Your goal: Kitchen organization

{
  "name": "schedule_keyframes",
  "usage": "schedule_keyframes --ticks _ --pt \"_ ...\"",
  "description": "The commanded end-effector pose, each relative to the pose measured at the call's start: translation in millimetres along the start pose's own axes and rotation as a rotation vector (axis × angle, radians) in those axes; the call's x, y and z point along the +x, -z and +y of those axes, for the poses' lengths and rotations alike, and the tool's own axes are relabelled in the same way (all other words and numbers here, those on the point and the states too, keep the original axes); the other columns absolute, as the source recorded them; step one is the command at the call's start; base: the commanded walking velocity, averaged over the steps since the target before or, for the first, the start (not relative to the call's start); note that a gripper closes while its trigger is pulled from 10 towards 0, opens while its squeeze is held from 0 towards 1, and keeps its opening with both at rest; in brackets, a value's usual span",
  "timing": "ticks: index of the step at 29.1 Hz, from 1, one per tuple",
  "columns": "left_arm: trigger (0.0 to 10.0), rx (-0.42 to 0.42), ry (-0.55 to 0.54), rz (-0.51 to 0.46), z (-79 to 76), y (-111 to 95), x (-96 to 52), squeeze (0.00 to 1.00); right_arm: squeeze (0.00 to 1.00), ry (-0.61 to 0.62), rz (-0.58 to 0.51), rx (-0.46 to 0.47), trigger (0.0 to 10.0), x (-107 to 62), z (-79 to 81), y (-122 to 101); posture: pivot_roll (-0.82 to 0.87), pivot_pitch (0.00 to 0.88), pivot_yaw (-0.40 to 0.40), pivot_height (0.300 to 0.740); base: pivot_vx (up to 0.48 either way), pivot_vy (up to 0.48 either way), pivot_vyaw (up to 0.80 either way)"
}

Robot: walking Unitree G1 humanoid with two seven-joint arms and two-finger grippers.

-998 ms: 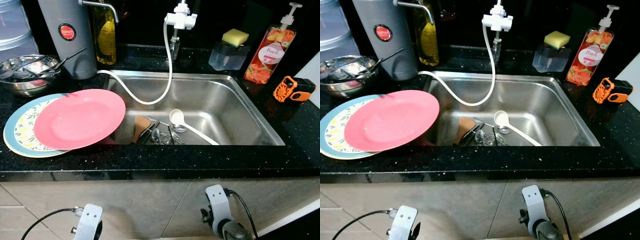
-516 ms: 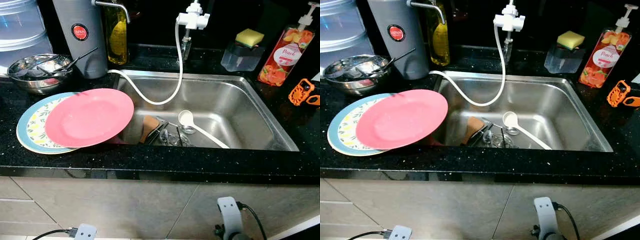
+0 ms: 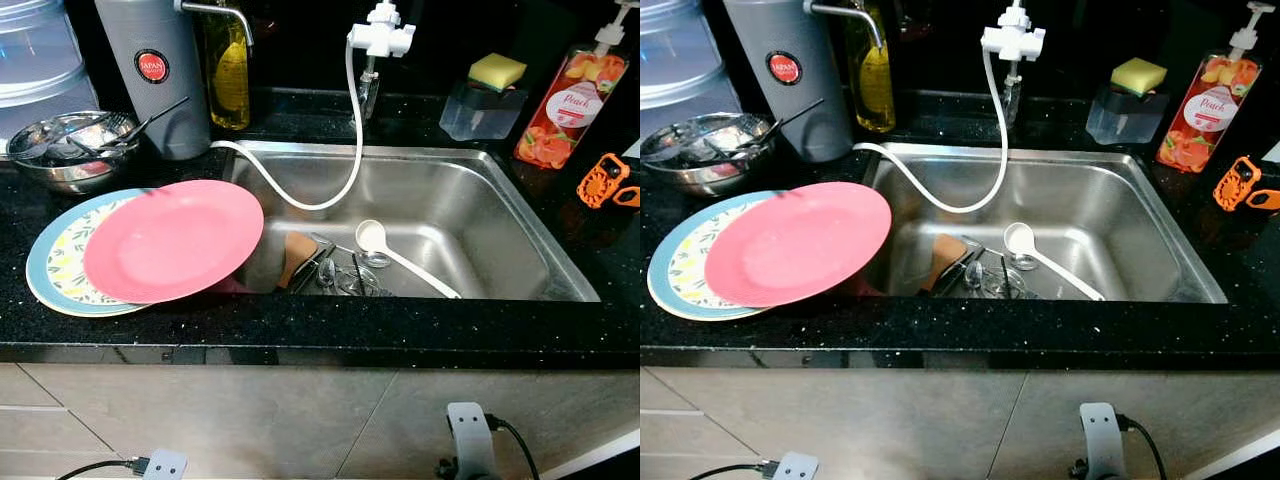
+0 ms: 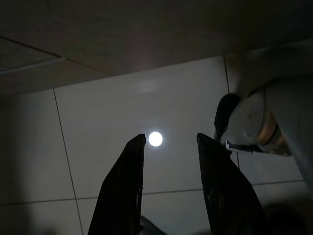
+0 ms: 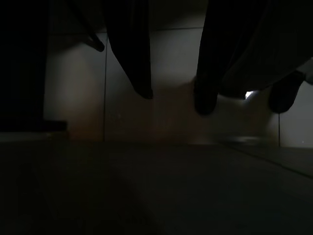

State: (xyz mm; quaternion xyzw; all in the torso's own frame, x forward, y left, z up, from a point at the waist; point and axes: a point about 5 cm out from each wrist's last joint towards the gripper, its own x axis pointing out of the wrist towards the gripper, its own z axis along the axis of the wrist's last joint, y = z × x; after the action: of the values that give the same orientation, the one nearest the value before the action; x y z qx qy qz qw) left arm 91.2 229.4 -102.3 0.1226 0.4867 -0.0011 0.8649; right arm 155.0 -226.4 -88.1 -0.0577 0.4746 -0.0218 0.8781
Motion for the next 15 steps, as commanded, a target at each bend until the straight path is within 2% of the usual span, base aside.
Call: schedule_keyframes --ticks 1,3,15 --pt "10.0 0.012 -0.01 0.026 6.0 2.0 0.1 0.0 0.0 -0.012 0.03 -0.028 10.0 -0.6 2.6 5.6 0.15 0.0 -0.056 0.74 0.0 0.0 0.0" --pt "10.0 0.035 0.001 0.037 4.7 2.8 0.2 0.0 0.0 -0.002 0.04 -0.018 10.0 -1.2 1.5 8.5 0.14 0.0 -0.052 0.74 0.0 0.0 0.0" --pt "10.0 0.041 0.012 0.047 1.9 0.6 1.9 0.0 0.0 -0.005 0.046 -0.048 10.0 -2.0 0.2 11.1 0.13 0.0 -0.056 0.74 0.0 0.0 0.0"
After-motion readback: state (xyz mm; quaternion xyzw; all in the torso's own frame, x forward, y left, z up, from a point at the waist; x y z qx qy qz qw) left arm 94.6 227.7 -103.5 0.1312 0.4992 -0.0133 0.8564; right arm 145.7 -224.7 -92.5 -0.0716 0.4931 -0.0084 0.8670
